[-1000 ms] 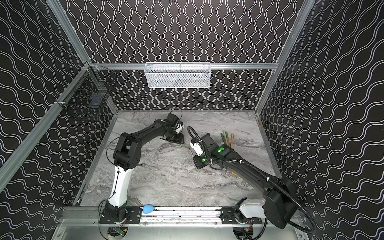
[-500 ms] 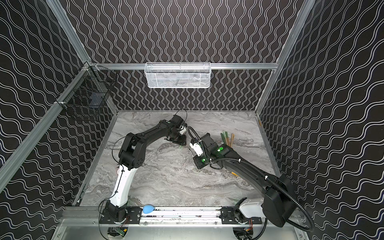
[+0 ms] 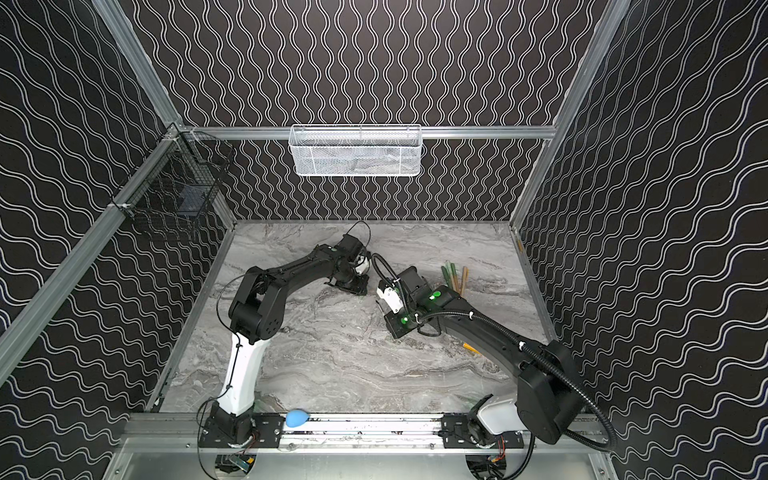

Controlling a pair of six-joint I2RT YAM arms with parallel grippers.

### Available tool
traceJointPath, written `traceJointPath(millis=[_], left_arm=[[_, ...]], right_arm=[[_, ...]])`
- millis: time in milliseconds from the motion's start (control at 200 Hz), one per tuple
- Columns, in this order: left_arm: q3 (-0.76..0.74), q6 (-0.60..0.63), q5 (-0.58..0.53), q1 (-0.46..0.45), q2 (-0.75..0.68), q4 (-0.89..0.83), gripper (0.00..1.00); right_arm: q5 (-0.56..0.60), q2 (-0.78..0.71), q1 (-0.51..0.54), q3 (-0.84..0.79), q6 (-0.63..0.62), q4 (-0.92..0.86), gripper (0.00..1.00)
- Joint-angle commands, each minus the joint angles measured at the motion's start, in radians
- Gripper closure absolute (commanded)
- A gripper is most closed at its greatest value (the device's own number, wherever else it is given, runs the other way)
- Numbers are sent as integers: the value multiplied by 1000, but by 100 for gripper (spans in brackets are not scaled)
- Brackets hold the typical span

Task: Insert the pens into the pen caps
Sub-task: 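Close the left gripper on the light green cap and lift it, then bring the light green cap above the nib while the right gripper raises the pen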

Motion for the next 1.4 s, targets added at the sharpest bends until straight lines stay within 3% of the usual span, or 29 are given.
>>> traceJointPath(millis=[0, 420, 666, 986, 1216, 1396], left_arm=[[-24, -21, 28, -1, -14, 18, 87], [-213, -201, 190, 47, -177, 237, 94], [-458, -479, 257, 90, -344, 545, 93], [-737, -824, 223, 104, -483, 970, 94], [-824, -872, 176, 108, -548, 1077, 94], [-856, -916, 187, 105, -540, 1160, 95]], right_arm=[[-21, 12, 1, 6, -15, 9, 96], [-118, 122, 1, 38, 5, 23, 96], [-196, 186, 1, 111, -2, 25, 96], [-315, 303, -33, 187, 34, 48, 97], [-390, 346, -60, 197, 59, 71, 97], [-380, 368, -60, 221, 73, 82, 97]])
